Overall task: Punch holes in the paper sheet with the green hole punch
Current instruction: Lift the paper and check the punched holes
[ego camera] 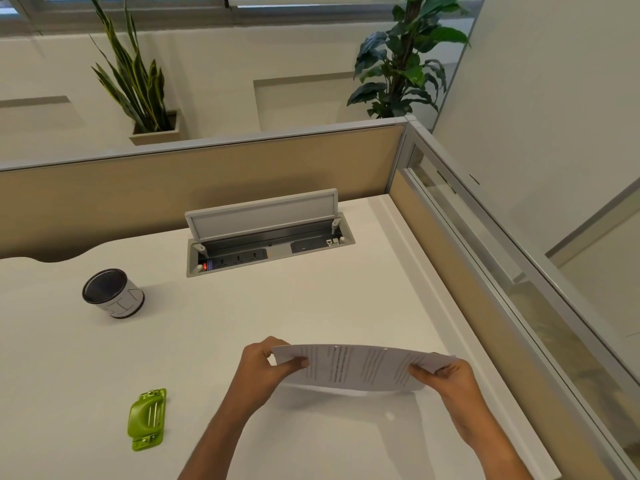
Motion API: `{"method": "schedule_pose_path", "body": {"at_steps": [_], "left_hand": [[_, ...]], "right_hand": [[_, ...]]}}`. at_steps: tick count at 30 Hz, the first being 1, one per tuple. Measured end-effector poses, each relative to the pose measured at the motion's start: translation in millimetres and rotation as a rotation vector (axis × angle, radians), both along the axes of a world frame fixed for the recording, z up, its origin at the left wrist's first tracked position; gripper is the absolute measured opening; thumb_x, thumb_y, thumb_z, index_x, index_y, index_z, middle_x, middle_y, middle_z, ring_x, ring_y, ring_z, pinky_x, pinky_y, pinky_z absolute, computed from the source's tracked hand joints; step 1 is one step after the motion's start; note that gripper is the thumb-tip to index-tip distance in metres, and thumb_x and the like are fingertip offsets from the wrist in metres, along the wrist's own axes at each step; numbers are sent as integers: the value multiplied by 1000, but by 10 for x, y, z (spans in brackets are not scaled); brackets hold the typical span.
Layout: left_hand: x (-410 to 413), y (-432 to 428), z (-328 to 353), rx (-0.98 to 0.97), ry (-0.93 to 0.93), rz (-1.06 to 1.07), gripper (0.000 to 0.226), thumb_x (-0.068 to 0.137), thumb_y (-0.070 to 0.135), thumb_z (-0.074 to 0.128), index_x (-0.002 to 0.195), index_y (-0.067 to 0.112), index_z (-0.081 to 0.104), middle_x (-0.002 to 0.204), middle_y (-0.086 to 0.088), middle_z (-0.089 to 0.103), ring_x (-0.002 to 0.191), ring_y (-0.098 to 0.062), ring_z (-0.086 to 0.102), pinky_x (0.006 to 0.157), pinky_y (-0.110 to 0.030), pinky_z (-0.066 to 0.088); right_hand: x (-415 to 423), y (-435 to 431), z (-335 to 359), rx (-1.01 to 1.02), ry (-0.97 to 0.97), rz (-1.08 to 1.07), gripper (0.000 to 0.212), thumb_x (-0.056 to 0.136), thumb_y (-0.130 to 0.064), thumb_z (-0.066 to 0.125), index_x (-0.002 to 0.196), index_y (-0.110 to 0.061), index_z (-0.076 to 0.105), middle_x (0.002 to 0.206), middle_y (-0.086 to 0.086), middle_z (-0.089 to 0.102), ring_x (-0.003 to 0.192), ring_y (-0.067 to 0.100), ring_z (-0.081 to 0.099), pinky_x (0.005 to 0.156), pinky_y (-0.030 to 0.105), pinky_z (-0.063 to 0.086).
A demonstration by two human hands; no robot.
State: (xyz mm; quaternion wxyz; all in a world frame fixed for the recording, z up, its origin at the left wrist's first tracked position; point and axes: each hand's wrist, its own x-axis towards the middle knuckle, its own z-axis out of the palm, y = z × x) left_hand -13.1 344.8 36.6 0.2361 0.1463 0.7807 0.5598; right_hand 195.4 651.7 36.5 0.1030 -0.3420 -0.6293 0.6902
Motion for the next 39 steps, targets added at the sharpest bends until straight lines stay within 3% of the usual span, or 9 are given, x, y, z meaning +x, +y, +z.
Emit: {"method": "schedule_pose_path", "body": {"at_steps": [9, 12, 14, 18, 22, 27, 32, 36, 39], "left_hand": [[93, 59, -31, -13, -30, -30, 10, 85, 18, 92, 87, 27, 88, 88, 3, 85, 86, -14, 79, 82, -35, 59], [98, 65, 80, 67, -109, 89, 13, 84, 32, 92, 96, 30, 88, 96, 1, 87, 89, -18, 83, 81, -38, 66], [100, 78, 189, 141, -186, 151, 32, 74, 49, 93, 100, 31, 87, 99, -2, 87, 89, -22, 84, 76, -36, 69], [83, 121, 320, 268, -311, 249, 47, 67, 49, 96, 104, 23, 86, 106, -6, 87, 94, -27, 85, 71, -27, 68], [203, 249, 413, 355, -386, 259, 48, 67, 45, 97, 107, 23, 86, 112, -9, 86, 100, -28, 84, 75, -24, 67], [405, 391, 430, 418, -445, 277, 47, 68, 43, 97, 110, 24, 86, 115, -9, 85, 105, -29, 83, 84, -34, 67], [468, 318, 455, 420, -411, 211, 55, 66, 46, 100, 115, 27, 84, 120, -7, 84, 111, -27, 81, 98, -45, 61], [293, 163, 556, 376, -323, 121, 69, 65, 57, 98, 121, 21, 82, 118, -9, 84, 111, -29, 80, 94, -39, 63], [137, 118, 694, 326, -271, 77, 56, 71, 52, 93, 120, 28, 81, 107, -9, 85, 103, -18, 80, 95, -36, 55]], "right_hand": [[48, -52, -164, -3, -55, 15, 17, 84, -3, 86, 97, -14, 88, 101, 13, 85, 102, 35, 79, 86, 34, 58], [55, -73, -71, -30, -14, -62, 31, 77, -21, 90, 108, -20, 86, 111, 8, 85, 104, 21, 81, 93, 34, 59], [50, -91, -14, -41, 20, -145, 43, 74, -28, 91, 115, -25, 81, 115, 3, 83, 105, 17, 79, 97, 39, 56], [-50, -284, 3, -332, 110, -306, 63, 78, -22, 83, 136, -27, 61, 132, 12, 75, 119, 34, 75, 106, 57, 55], [-216, -596, 124, -489, 176, -180, 65, 88, -22, 84, 147, -21, 55, 137, 16, 74, 122, 41, 73, 102, 56, 59], [-369, -744, 320, -455, 278, -148, 58, 92, -16, 79, 147, -20, 60, 139, 13, 73, 127, 35, 72, 110, 53, 54], [-414, -658, 433, -318, 279, -237, 46, 88, -14, 79, 133, -16, 72, 129, 10, 79, 116, 31, 78, 85, 37, 68], [-390, -531, 530, -225, 244, -189, 42, 88, -16, 79, 130, -13, 74, 127, 11, 80, 115, 33, 78, 87, 41, 66], [-354, -442, 604, -175, 207, -132, 36, 89, -16, 79, 125, -14, 77, 123, 11, 81, 112, 32, 79, 90, 43, 62]]}}
